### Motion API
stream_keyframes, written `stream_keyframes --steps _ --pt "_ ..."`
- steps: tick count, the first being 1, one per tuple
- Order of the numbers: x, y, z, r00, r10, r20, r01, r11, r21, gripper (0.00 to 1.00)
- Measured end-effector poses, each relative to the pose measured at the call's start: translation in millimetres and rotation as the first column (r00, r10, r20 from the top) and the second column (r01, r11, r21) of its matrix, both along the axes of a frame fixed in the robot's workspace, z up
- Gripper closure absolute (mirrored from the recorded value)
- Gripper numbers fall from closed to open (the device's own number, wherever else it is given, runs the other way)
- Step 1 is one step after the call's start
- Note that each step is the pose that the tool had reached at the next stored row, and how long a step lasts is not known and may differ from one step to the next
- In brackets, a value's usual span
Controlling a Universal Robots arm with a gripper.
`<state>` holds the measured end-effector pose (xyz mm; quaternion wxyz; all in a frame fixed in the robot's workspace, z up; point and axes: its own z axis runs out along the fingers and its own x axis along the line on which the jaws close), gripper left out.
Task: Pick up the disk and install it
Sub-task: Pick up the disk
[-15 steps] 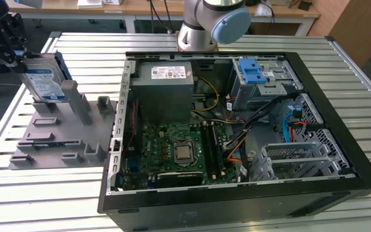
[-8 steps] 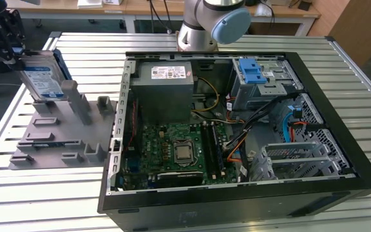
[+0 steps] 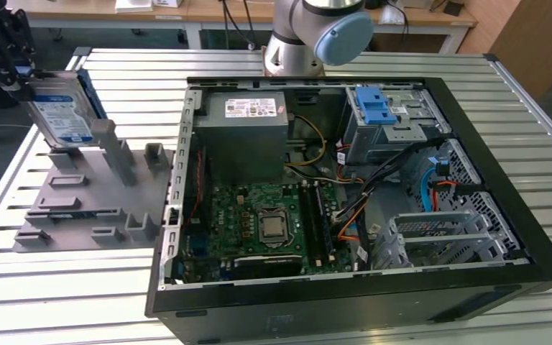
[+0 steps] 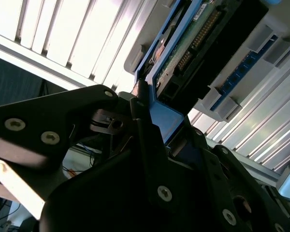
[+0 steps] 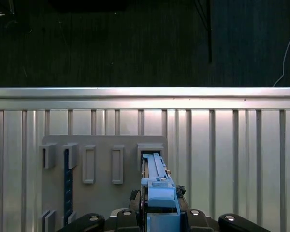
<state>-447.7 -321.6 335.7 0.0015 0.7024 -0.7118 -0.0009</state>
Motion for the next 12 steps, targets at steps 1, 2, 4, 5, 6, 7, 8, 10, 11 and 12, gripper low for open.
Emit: stream_keyframes --steps 1,2,4,5,6,7,8,10,11,12 --pt "0.0 0.1 1.1 1.0 0.0 0.0 0.0 1.0 0.0 0.64" --pt "0.0 0.1 2.1 1.0 0.0 0.0 0.0 1.0 0.0 0.64" --pt "0.0 0.2 4.5 1.0 0.0 0.0001 0.0 1.0 0.0 0.64" --pt "0.0 0.3 5.6 1.0 0.0 0.0001 0.0 1.0 0.0 0.64" --pt "0.0 0.3 7.6 1.0 0.0 0.0 0.0 1.0 0.0 0.64" --pt "0.0 0.4 8.5 1.0 0.0 0.0001 0.0 1.0 0.0 0.64" --pt "0.0 0.4 9.5 1.0 0.0 0.0 0.0 1.0 0.0 0.64" --pt "0.0 0.5 11.4 1.0 0.0 0.0001 0.0 1.0 0.0001 0.64" --pt "0.0 0.6 12.2 1.0 0.0 0.0001 0.0 1.0 0.0 0.64" --pt "0.0 0.6 13.0 1.0 0.0 0.0001 0.0 1.0 0.0 0.64"
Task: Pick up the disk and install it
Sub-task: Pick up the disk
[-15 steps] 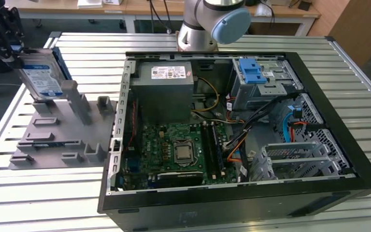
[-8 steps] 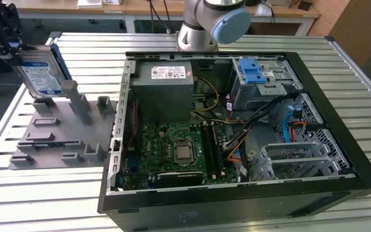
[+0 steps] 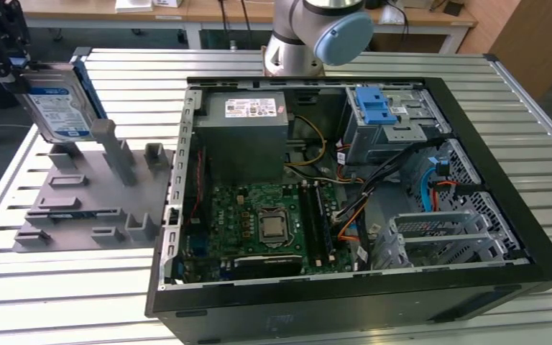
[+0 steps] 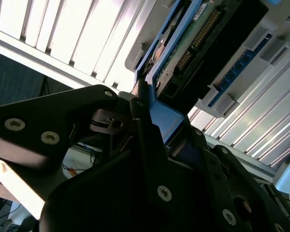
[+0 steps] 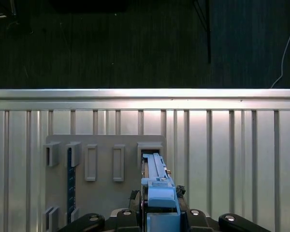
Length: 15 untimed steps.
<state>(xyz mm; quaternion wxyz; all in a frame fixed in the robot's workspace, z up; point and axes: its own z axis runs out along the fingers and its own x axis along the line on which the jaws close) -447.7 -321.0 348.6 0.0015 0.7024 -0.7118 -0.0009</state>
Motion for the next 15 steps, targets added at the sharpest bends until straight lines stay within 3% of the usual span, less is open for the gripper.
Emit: stream_keyframes --steps 15 --pt "0.0 0.4 13.0 1.0 0.0 0.0 0.0 1.0 0.0 0.64"
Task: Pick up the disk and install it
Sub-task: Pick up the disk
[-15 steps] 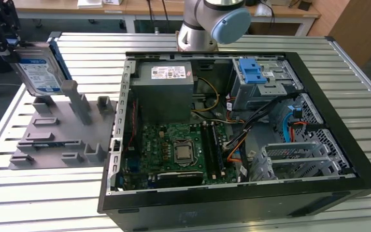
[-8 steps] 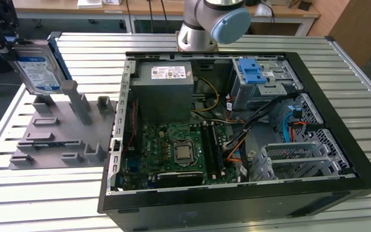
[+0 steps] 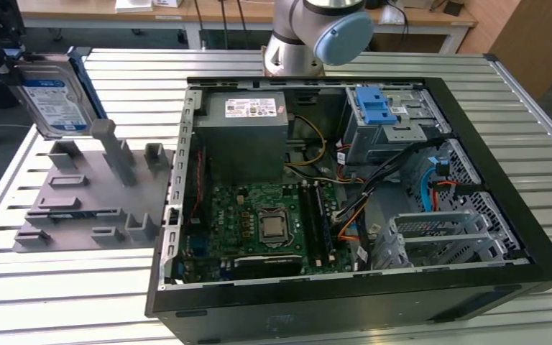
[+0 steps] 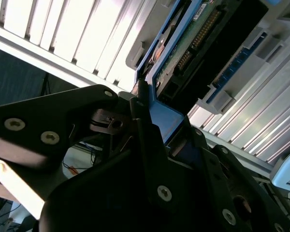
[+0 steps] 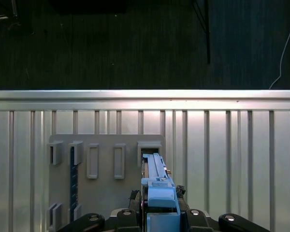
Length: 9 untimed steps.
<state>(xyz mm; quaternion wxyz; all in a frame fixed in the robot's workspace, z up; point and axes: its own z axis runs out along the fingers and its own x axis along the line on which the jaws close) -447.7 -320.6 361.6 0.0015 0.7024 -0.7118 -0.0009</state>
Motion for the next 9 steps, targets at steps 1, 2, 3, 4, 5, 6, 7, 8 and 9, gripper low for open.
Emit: stream_keyframes --steps 1,2,3,4,5,6,7,8,9 --pt "0.0 0.0 1.0 1.0 0.0 0.0 0.0 1.0 0.0 0.64" --pt "0.0 0.0 1.9 1.0 0.0 0.0 0.0 1.0 0.0 0.64" --pt "0.0 0.1 2.7 1.0 0.0 0.0 0.0 1.0 0.0 0.64" --pt "0.0 0.1 3.2 1.0 0.0 0.0001 0.0 1.0 0.0 0.64" --pt "0.0 0.1 3.3 1.0 0.0 0.0003 0.0 1.0 0.0001 0.64" --pt "0.0 0.1 3.3 1.0 0.0 0.0002 0.0 1.0 0.0001 0.64" --pt "-0.1 0.1 3.3 1.0 0.0 0.0002 0.0 1.0 0.0001 0.64" --pt "-0.1 0.1 3.5 1.0 0.0 -0.0001 0.0 1.0 -0.0001 0.64" --pt "-0.2 0.1 3.5 1.0 0.0 -0.0001 0.0 1.0 -0.0001 0.64"
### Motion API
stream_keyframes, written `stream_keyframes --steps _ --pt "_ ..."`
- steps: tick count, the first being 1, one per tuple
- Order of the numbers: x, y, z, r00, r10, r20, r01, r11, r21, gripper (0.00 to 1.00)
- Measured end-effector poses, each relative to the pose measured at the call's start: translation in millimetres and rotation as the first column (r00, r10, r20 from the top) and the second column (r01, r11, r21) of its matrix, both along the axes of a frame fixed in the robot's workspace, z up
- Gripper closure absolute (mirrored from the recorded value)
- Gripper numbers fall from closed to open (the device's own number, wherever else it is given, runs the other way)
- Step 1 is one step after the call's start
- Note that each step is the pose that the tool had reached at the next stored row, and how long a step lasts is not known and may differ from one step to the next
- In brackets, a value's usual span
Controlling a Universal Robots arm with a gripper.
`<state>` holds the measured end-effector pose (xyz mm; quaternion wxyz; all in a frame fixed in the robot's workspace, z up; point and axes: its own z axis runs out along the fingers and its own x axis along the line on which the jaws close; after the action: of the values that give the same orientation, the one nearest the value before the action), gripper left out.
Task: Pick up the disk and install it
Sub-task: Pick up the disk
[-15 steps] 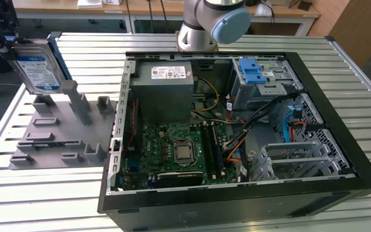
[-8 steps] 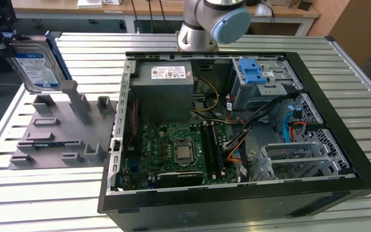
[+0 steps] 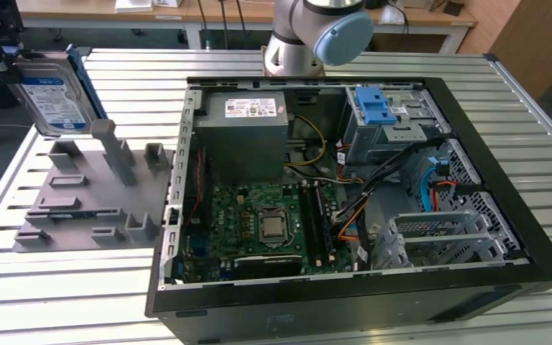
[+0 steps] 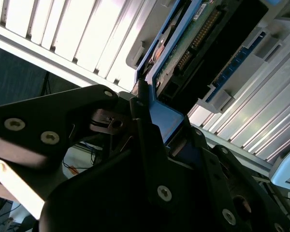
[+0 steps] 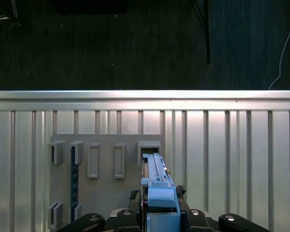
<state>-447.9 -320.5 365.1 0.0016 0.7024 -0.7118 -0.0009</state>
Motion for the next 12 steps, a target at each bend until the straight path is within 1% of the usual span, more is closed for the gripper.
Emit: stream_keyframes --steps 3,5,8,9,12 --pt "-0.7 0.0 0.0 1.0 0.0 0.0012 0.0 1.0 0.0 0.64" --pt "-1.3 0.0 -0.1 1.0 0.0 0.0068 0.0 1.0 0.0 0.64" --pt "-1.9 0.0 0.2 0.9999 0.0 0.0172 0.0 1.0 0.0 0.64" --pt "-2.0 0.0 0.8 0.9998 0.0 0.0186 0.0 1.0 0.0001 0.64" --pt "-2.0 0.0 4.5 0.9998 0.0 0.0195 0.0 1.0 0.0001 0.64"
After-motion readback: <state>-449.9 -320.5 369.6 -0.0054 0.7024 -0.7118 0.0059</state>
